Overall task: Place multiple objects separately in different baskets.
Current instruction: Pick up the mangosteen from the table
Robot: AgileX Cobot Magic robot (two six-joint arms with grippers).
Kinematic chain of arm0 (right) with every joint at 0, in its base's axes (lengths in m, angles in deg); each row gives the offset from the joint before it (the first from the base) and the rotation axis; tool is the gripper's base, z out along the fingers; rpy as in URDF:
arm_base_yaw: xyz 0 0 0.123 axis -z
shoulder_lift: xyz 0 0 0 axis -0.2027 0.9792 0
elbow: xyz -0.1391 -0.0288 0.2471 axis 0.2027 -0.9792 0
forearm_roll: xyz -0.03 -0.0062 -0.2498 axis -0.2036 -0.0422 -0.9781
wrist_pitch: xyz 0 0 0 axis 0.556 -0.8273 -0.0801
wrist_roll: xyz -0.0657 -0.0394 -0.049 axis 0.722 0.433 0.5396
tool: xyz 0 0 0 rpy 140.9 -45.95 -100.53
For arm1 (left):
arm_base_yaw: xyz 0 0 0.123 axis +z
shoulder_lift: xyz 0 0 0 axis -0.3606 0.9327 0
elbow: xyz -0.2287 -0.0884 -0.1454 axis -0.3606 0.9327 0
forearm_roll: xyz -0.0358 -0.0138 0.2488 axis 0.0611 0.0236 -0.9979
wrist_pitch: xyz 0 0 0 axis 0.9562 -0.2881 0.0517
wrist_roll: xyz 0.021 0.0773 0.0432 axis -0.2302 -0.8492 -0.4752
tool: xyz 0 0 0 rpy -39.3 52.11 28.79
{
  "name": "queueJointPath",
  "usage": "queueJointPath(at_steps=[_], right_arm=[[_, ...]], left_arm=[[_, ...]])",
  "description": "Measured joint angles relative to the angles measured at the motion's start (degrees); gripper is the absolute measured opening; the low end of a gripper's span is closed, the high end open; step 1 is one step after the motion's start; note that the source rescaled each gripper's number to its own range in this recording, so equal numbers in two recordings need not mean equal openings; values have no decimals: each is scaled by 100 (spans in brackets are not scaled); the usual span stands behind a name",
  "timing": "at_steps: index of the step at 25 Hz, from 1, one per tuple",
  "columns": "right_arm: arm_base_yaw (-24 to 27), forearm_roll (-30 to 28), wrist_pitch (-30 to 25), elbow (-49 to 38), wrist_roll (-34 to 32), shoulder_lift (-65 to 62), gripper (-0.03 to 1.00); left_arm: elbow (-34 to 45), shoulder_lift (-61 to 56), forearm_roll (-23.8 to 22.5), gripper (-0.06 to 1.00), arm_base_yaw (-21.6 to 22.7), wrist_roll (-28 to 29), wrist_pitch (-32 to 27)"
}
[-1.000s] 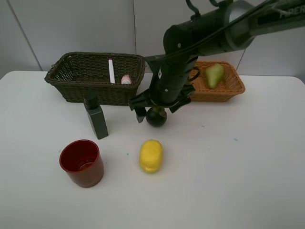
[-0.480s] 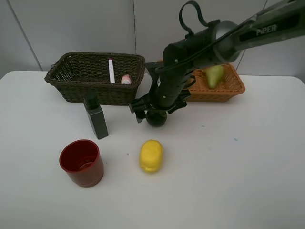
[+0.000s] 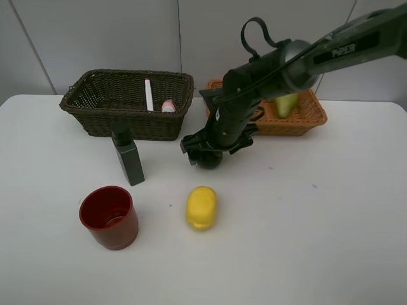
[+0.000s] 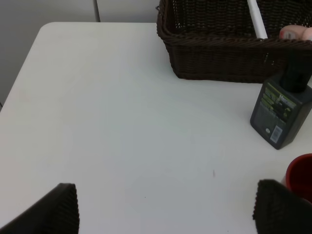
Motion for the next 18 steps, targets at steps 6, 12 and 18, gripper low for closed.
queueJointPath(at_steps=[6, 12, 18], right_arm=[[0, 0, 215, 0, 0, 45, 99], [0, 0, 257, 0, 0, 45, 80], [0, 0, 240, 0, 0, 45, 64]], left_arm=[[0, 0, 0, 93, 0, 0, 0], [0, 0, 0, 93, 0, 0, 0], [0, 0, 0, 93, 0, 0, 0]])
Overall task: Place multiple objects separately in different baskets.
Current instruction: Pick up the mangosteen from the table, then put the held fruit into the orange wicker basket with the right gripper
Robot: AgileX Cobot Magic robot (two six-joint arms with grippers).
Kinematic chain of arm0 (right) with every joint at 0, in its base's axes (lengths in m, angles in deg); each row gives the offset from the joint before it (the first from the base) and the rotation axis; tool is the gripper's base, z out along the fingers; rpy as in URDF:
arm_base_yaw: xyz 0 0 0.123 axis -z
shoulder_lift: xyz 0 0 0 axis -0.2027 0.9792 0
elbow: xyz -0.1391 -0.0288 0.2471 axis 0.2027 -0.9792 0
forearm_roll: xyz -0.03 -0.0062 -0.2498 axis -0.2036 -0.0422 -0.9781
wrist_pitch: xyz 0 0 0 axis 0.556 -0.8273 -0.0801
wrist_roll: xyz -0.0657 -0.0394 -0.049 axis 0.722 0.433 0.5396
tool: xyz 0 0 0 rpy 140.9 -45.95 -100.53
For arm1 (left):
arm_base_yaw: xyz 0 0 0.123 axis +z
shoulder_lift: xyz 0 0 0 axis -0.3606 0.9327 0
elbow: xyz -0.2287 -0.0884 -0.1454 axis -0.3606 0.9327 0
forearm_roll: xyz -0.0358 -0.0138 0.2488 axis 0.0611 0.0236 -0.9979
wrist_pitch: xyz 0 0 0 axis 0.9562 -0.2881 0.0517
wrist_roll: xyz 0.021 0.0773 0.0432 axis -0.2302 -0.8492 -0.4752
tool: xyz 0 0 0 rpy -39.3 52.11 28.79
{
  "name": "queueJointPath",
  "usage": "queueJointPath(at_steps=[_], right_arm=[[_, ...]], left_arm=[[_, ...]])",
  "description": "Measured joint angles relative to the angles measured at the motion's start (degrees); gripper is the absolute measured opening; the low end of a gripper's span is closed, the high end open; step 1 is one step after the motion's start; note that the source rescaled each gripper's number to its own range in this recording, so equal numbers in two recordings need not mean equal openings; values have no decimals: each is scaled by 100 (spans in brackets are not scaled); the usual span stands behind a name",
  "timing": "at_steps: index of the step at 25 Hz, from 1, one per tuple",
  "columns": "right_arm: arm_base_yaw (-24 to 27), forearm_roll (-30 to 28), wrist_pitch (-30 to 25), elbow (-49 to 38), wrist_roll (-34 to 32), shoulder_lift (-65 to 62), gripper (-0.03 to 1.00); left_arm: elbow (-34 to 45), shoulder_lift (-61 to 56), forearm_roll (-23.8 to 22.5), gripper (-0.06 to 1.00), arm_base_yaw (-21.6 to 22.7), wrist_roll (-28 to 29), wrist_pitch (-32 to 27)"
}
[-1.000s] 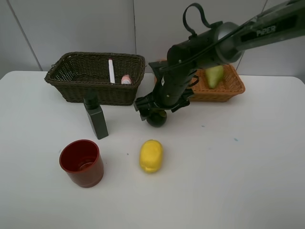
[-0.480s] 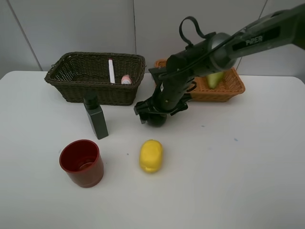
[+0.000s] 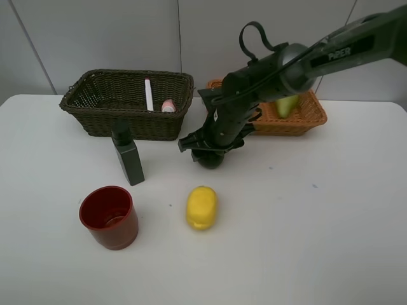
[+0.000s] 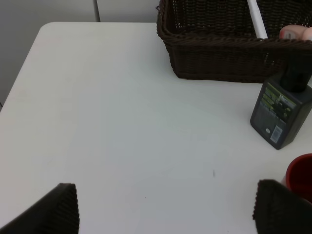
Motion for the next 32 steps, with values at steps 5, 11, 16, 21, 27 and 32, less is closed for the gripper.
queueJointPath(at_steps=[5, 11, 16, 21, 27, 32], right_arm=[[0, 0, -6, 0, 0, 0, 64], [0, -5, -6, 0, 0, 0, 64], [0, 7, -203, 0, 0, -142, 64], [0, 124, -577, 0, 0, -736, 64], [3, 96, -777, 0, 0, -1507, 64], [243, -9, -751, 0, 0, -1957, 64]], left_arm=[[0, 0, 0, 93, 0, 0, 0], [0, 0, 0, 93, 0, 0, 0], [0, 0, 0, 93, 0, 0, 0], [0, 0, 0, 93, 0, 0, 0], [0, 0, 0, 93, 0, 0, 0], [0, 0, 0, 93, 0, 0, 0]])
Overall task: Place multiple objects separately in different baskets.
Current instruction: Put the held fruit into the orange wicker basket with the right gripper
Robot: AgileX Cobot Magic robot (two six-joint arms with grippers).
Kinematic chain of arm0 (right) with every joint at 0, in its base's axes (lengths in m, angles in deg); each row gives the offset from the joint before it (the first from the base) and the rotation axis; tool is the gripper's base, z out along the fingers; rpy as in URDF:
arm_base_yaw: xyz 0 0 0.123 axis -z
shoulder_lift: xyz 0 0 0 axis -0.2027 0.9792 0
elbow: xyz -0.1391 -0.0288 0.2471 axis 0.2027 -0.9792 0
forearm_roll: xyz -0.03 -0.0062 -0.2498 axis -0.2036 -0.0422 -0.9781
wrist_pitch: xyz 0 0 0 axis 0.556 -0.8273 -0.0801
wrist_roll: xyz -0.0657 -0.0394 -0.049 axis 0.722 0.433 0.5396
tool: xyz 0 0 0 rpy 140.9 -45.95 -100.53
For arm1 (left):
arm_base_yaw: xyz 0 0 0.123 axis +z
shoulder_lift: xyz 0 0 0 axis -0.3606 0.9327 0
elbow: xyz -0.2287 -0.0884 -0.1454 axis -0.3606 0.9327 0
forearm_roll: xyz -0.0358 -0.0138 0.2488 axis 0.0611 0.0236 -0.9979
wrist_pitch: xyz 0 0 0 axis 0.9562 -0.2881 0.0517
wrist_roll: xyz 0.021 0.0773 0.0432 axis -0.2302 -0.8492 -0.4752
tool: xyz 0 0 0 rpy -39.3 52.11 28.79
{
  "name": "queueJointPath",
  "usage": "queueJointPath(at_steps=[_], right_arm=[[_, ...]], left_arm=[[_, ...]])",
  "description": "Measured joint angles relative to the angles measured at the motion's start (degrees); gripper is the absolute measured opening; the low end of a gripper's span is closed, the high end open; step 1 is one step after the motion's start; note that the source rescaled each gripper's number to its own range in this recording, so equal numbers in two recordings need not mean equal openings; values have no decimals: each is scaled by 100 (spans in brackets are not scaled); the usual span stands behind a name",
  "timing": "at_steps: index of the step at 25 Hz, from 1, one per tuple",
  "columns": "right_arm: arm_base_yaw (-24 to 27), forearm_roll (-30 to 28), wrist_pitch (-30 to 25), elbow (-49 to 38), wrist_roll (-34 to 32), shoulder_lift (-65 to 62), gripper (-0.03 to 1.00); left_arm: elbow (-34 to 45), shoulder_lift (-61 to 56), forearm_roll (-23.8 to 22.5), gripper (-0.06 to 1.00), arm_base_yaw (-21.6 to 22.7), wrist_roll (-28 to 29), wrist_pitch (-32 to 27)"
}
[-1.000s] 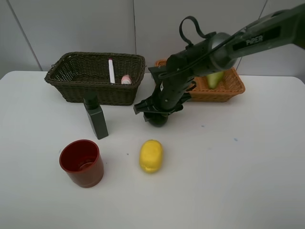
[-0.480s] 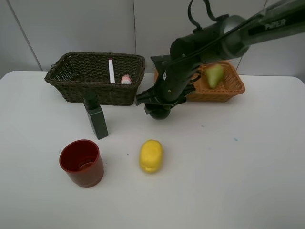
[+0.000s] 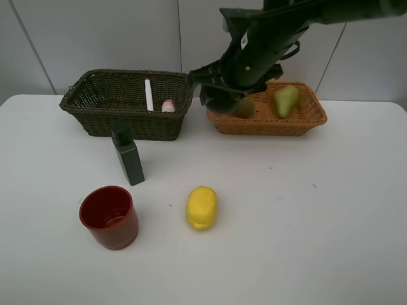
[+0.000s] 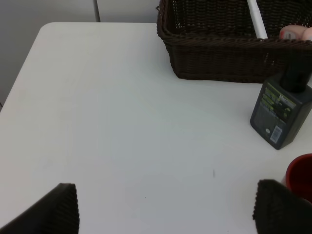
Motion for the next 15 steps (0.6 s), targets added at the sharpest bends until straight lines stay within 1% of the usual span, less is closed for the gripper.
queueJointPath(at_steps=[4, 8, 11, 15], right_arm=[[352, -74, 198, 0, -2, -86, 64], [756, -316, 678, 0, -2, -86, 64], [1112, -333, 1029, 0, -7, -86, 64], [1491, -349, 1331, 0, -7, -80, 64]], left_arm=[[0, 0, 0, 93, 0, 0, 0], [0, 0, 0, 93, 0, 0, 0], [0, 0, 0, 93, 0, 0, 0], [0, 0, 0, 93, 0, 0, 0]])
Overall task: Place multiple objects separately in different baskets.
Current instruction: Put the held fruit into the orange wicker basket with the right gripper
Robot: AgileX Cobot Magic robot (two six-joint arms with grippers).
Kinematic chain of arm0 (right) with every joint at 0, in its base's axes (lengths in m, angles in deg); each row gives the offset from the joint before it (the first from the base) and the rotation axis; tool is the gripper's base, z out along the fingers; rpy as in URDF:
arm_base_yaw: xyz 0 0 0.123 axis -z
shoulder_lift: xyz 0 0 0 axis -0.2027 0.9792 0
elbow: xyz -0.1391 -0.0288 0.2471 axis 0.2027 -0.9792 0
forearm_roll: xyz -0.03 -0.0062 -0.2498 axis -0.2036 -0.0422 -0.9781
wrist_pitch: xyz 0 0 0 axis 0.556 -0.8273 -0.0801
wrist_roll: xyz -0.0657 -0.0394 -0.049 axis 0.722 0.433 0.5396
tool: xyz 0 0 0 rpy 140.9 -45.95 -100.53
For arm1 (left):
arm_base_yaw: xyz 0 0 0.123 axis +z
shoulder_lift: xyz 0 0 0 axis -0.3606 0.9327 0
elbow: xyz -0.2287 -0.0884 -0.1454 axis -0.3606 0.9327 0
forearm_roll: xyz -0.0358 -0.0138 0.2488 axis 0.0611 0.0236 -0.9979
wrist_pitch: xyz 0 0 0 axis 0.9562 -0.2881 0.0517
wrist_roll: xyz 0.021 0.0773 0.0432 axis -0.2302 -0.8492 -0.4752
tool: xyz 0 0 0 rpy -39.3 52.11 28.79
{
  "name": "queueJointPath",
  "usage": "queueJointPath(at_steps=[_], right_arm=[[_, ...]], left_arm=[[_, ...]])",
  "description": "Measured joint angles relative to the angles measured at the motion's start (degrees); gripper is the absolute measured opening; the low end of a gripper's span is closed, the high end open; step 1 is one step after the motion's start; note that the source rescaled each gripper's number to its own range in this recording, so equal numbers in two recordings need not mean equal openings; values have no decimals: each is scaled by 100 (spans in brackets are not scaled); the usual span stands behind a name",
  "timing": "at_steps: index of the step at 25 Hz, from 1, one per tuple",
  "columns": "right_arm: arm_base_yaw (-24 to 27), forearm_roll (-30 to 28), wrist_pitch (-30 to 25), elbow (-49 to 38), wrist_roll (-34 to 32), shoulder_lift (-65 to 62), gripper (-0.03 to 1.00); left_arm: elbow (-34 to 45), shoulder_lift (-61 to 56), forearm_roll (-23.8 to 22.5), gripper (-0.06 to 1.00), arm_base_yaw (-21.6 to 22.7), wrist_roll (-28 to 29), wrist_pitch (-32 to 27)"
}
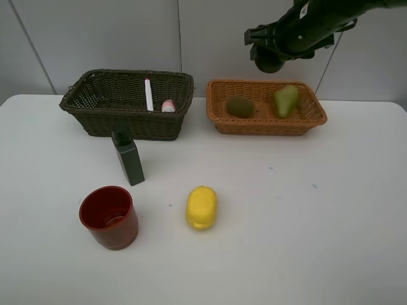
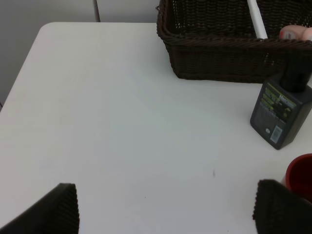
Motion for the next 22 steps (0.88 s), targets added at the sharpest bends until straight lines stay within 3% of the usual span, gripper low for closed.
queueJointPath(at_steps=[5, 22], right_arm=[[309, -25, 112, 0, -9, 257, 64], [324, -26, 456, 0, -9, 1494, 64]], left_arm=[[0, 0, 0, 93, 0, 0, 0], [0, 0, 0, 93, 0, 0, 0]])
